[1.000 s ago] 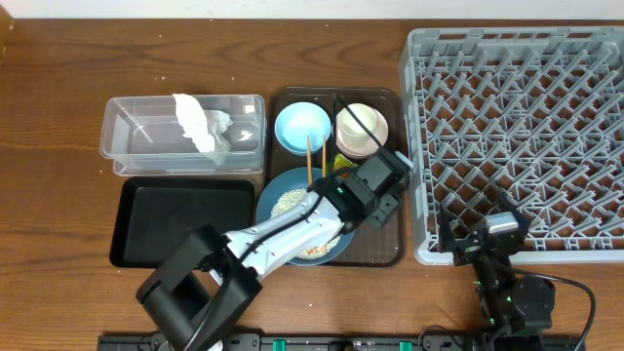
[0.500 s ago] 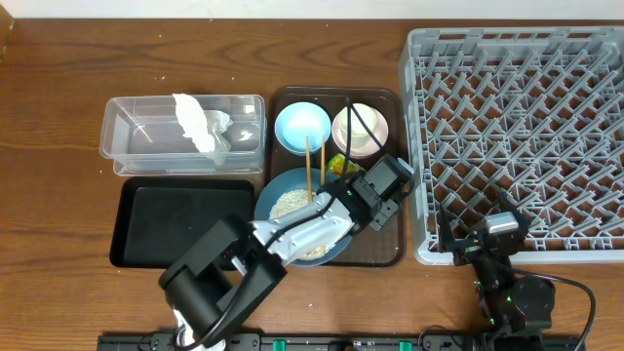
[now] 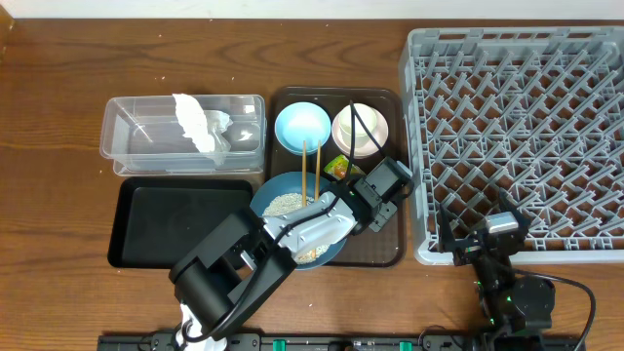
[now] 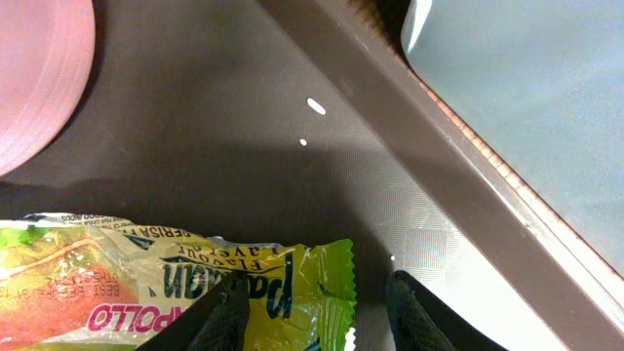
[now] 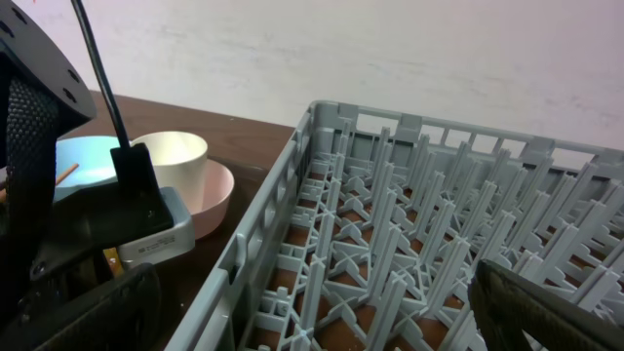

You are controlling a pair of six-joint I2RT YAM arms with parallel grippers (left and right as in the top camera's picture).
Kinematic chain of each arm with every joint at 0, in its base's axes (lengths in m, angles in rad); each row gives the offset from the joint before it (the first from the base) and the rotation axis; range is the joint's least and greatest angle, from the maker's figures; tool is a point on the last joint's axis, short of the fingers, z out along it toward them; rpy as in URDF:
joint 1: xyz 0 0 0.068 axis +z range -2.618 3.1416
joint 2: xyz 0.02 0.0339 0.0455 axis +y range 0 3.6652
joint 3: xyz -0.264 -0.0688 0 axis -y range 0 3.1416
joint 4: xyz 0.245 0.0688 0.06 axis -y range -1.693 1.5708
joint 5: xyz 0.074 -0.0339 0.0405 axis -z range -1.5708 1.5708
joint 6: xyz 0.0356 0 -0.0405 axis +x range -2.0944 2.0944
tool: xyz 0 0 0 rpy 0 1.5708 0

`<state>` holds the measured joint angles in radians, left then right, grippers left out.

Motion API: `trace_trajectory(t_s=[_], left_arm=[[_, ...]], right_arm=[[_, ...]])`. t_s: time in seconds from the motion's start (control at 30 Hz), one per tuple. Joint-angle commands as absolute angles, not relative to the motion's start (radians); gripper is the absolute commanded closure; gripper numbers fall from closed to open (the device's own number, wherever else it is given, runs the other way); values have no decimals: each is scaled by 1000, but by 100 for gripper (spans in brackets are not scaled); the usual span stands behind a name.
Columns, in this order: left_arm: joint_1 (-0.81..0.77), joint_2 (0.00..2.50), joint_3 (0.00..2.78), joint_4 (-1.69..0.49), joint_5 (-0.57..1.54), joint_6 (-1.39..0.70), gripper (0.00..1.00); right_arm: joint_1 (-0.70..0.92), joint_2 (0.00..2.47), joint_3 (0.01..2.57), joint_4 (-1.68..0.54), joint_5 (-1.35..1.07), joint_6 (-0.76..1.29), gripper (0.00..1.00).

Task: Sort waste into correct bins and load items into the dishwasher rack
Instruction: 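Move the left gripper back to the yellow-green snack wrapper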

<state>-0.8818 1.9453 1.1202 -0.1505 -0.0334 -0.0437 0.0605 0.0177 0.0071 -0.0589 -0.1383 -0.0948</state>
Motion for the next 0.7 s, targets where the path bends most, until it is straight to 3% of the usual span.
trace_trajectory(t_s=[0.0, 0.1, 0.27, 0.4, 0.67], left_arm=[[-881, 1966, 1130, -146, -46, -35, 52], [-881, 1966, 1130, -146, -46, -35, 68], [-881, 1966, 1130, -139, -46, -35, 76], [-881, 1951, 1130, -104, -46, -35, 93], [-881, 1796, 1130, -76, -46, -35, 94]], right_arm=[[66, 16, 6, -63, -139, -83, 1], [66, 16, 6, -63, -139, -83, 1], [66, 16, 6, -63, -139, -83, 1], [66, 16, 6, -63, -139, -83, 1], [66, 16, 6, -63, -139, -83, 1]])
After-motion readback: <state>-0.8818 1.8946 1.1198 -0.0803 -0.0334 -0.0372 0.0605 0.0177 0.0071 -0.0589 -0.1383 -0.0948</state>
